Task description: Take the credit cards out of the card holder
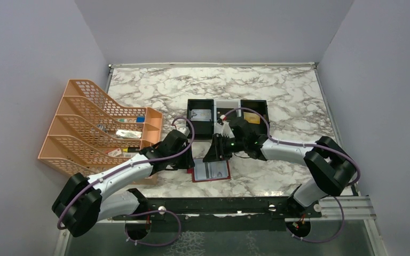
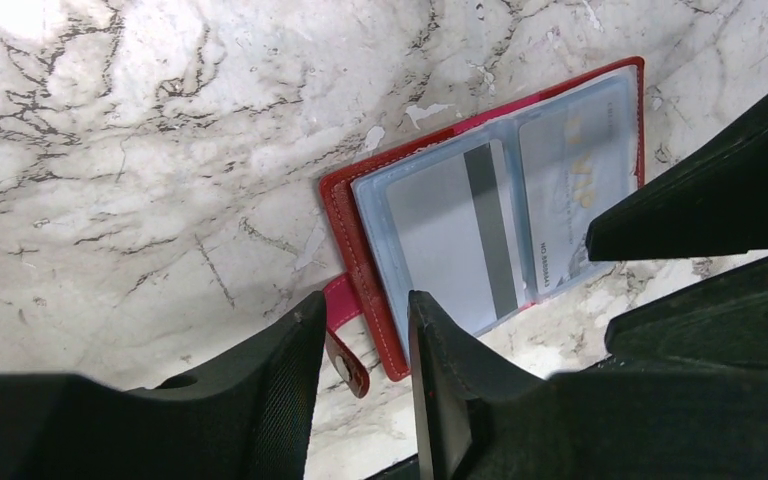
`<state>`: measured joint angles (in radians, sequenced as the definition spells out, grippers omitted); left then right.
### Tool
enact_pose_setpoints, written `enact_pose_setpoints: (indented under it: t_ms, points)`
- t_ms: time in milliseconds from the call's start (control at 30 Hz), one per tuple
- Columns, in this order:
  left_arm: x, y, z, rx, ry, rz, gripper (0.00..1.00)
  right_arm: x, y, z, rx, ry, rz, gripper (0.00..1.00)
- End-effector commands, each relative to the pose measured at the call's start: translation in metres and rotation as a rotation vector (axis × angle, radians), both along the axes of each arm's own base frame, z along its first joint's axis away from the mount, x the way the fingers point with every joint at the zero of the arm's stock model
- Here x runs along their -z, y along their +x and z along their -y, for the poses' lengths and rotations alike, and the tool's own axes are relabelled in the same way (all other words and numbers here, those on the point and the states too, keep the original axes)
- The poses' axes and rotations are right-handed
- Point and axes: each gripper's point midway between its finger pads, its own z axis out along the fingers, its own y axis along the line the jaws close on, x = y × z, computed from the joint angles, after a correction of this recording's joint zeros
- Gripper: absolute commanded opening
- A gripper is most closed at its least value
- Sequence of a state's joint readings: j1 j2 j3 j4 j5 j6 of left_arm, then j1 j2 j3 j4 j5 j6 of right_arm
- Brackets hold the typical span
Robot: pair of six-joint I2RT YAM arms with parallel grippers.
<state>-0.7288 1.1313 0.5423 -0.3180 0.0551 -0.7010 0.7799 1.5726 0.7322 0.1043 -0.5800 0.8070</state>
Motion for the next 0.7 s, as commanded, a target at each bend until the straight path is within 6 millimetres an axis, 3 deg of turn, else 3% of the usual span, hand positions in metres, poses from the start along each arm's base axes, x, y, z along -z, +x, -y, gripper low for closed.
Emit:
enact_pose_setpoints:
  t_ms: [0, 300, 533, 667]
  points:
    - [-0.021, 0.008, 0.003, -0.024, -0.027, 0.056, 0.4, 0.005, 0.004, 0.01, 0.066, -0.044, 0.041, 0.4]
    - [-0.047, 0.001, 0.042, 0.118, -0.229, 0.06, 0.43, 0.023, -0.009, 0.01, 0.049, -0.02, -0.034, 0.38]
    - [-0.039, -0.006, 0.05, 0.153, -0.255, 0.022, 0.44, 0.037, -0.012, 0.006, 0.038, -0.021, -0.081, 0.34]
    - [-0.02, -0.008, 0.044, 0.132, -0.207, -0.018, 0.44, 0.045, -0.008, 0.007, 0.053, -0.051, -0.083, 0.34]
